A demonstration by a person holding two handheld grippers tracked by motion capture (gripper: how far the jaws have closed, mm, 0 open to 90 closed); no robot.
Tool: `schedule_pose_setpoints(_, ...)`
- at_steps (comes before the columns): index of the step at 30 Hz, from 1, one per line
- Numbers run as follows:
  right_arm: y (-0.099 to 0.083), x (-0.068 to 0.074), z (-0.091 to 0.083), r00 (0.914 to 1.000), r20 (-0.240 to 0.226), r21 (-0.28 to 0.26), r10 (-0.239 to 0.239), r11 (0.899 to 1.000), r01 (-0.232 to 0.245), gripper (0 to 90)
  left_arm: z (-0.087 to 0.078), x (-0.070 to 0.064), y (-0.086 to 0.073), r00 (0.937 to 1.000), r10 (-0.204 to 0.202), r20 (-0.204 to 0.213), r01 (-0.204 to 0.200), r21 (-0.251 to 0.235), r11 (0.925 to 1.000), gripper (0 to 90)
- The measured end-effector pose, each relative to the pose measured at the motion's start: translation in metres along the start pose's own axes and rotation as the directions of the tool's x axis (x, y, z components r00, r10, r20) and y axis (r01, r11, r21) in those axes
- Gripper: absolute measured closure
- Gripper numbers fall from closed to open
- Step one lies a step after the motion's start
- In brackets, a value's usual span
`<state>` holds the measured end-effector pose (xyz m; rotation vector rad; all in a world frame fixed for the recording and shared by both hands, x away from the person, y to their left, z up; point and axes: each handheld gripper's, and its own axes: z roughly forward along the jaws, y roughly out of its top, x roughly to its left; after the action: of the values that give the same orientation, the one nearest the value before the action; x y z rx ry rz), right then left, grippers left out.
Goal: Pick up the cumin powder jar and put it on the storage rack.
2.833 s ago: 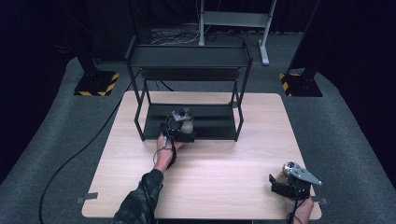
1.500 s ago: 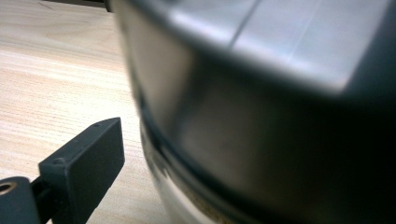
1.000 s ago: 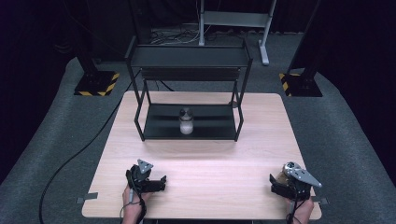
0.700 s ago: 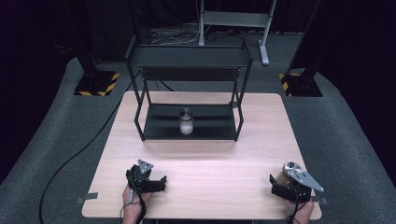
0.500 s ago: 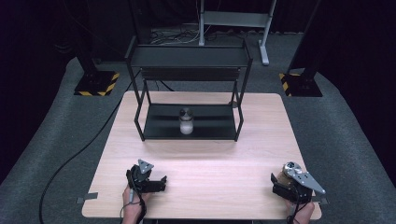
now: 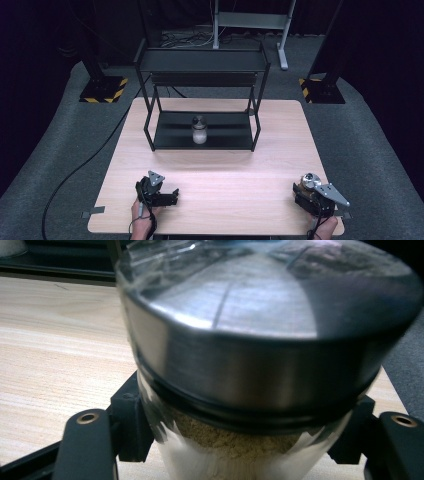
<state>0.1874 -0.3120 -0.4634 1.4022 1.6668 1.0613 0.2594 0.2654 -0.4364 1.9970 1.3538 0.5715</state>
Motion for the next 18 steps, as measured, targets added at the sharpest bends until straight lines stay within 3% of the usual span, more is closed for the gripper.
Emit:
schedule_pose_setpoints(15, 0.0017, 0.0022, -0.0023, 0.9999, 0.01, 0.001, -0.004, 1.0, 0.004, 30.4, 0.0, 0.0, 0.0002, 1.0, -0.001, 0.0, 0.001, 0.0, 1.0, 0.1)
schedule_pose_setpoints(18, 0.0008, -0.002, -0.0062, 0.9996, -0.001, -0.021, 0.028, 0.999, -0.028, 30.4, -0.0002, -0.0004, 0.0001, 1.0, 0.001, -0.002, -0.001, 0.0, 1.0, 0.1)
